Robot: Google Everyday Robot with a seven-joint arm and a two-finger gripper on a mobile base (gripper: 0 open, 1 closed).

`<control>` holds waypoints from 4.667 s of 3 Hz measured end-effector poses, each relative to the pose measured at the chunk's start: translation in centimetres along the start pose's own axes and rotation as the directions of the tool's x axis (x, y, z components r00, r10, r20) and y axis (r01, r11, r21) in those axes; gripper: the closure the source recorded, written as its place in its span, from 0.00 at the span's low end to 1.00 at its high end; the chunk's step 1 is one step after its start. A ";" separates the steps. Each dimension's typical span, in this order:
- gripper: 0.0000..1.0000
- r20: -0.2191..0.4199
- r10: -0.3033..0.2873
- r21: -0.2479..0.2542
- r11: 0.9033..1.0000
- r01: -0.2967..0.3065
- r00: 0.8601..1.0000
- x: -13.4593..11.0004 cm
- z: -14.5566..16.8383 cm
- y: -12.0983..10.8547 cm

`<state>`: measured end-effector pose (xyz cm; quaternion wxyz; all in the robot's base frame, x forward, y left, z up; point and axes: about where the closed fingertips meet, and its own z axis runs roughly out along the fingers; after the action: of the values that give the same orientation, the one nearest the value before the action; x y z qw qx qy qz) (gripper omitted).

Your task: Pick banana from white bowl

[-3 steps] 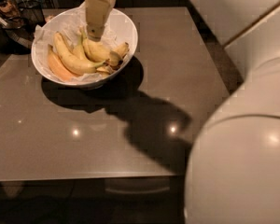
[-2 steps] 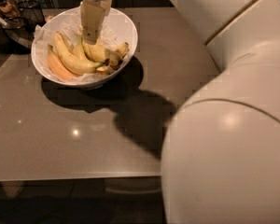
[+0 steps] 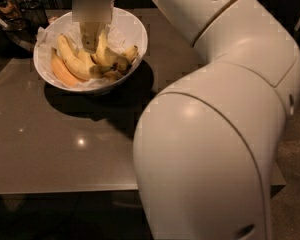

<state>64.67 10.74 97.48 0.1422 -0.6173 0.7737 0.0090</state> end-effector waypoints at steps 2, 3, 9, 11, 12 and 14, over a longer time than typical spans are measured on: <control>0.32 -0.022 0.047 -0.049 0.998 -0.048 0.999 0.3 2.7 -0.9; 0.34 -0.039 0.067 -0.064 0.996 -0.069 0.997 0.6 3.8 -1.3; 0.32 -0.115 0.121 -0.126 0.983 -0.135 0.986 2.7 7.7 -2.6; 0.74 -0.102 0.130 -0.098 0.985 -0.140 0.986 2.5 8.1 -3.4; 0.97 -0.089 0.131 -0.089 0.986 -0.139 0.987 2.2 8.2 -3.7; 1.00 -0.059 0.122 -0.040 0.991 -0.125 0.991 2.2 6.9 -3.6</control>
Offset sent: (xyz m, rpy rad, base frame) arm -0.0348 -0.0545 -0.0370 -0.2012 0.3208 -0.0584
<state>69.09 9.08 90.95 0.1060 -0.5711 0.8138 0.0170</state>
